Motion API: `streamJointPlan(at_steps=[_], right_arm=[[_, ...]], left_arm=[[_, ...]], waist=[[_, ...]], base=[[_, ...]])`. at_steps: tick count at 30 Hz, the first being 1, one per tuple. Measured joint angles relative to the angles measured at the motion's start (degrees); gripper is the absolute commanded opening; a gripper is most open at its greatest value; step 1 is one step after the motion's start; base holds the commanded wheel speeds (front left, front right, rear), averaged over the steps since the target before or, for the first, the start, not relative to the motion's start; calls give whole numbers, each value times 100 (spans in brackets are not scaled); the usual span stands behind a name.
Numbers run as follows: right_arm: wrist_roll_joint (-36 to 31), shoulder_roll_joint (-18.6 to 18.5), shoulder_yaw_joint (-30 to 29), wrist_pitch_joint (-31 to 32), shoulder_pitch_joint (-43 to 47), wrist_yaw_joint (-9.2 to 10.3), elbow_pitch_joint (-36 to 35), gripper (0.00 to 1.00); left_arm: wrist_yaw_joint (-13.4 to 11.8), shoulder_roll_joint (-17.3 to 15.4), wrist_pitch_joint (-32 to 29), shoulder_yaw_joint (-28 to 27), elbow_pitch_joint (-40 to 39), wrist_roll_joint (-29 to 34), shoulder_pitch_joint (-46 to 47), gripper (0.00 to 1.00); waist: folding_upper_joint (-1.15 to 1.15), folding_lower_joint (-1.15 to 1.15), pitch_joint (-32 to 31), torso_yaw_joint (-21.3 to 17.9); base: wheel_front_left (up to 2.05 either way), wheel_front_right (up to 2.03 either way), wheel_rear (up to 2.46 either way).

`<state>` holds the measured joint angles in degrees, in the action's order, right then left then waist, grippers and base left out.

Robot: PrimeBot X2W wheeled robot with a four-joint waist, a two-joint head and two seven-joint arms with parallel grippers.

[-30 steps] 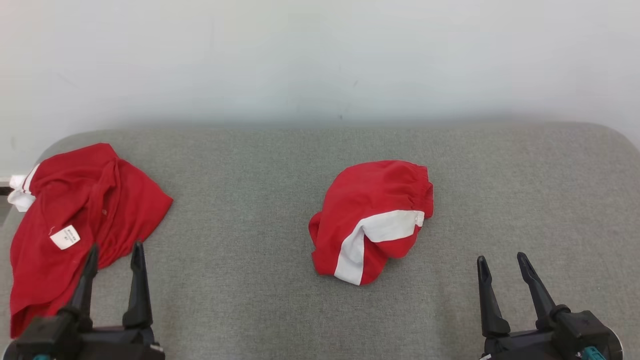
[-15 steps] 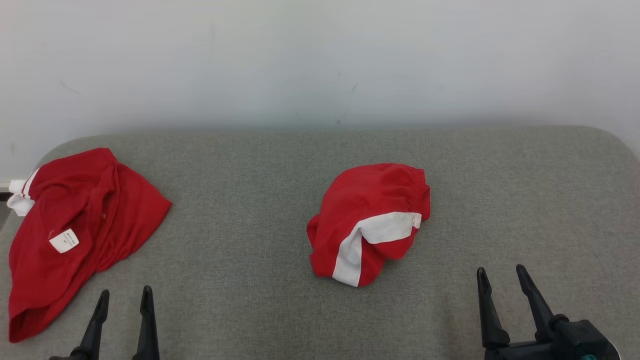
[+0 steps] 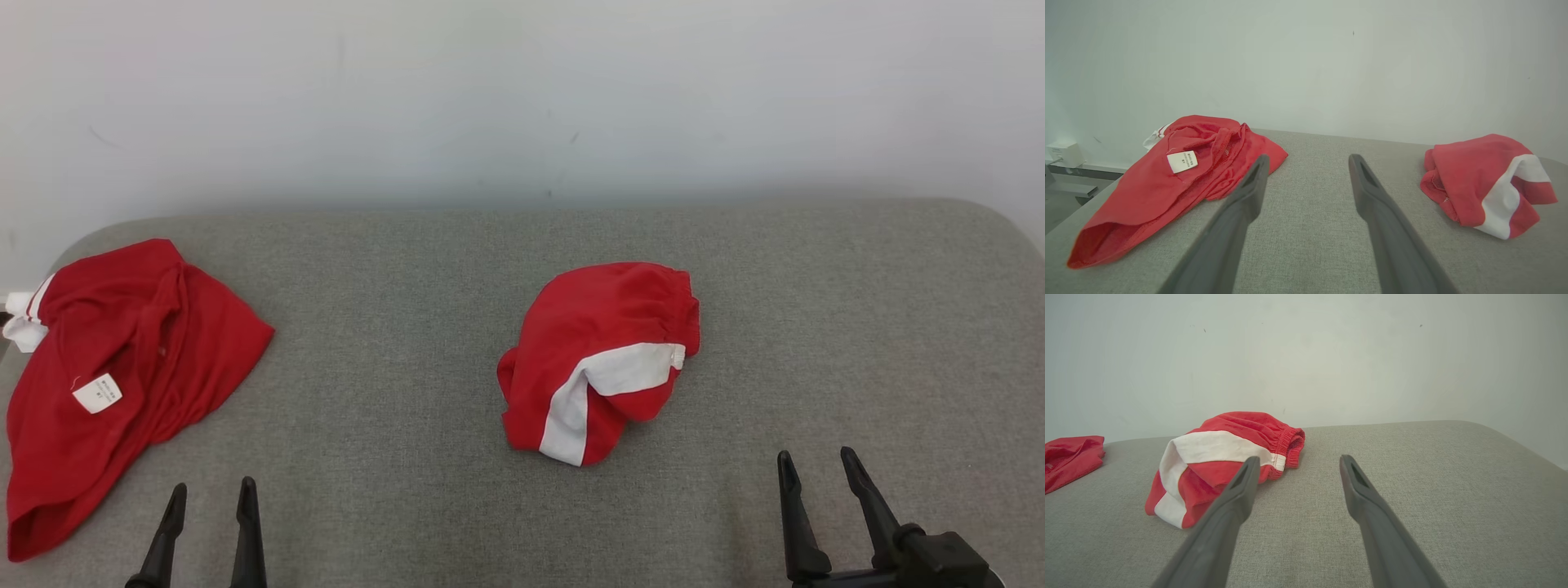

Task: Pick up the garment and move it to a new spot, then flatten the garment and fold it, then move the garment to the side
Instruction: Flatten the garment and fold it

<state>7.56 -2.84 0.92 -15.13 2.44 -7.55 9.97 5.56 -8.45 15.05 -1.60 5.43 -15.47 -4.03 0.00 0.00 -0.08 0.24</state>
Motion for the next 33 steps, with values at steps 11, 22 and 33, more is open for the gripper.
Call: streamJointPlan(at_steps=[11, 22, 33], right_arm=[[0, 0, -11, 0, -1, 0, 30, 100], [-110, -137, 75, 0, -599, 0, 521, 100], [-66, -676, 186, 25, -2022, 0, 2221, 100]], left_arm=[[94, 97, 0, -114, 68, 137, 3, 100], [151, 185, 0, -23, 168, 200, 132, 100], [185, 214, 0, 280, 248, 226, 517, 100]], waist=[[0, 0, -1, 9], [0, 0, -10, 238], [0, 0, 200, 712]], base=[[0, 0, 0], [0, 0, 0], [0, 0, 0]])
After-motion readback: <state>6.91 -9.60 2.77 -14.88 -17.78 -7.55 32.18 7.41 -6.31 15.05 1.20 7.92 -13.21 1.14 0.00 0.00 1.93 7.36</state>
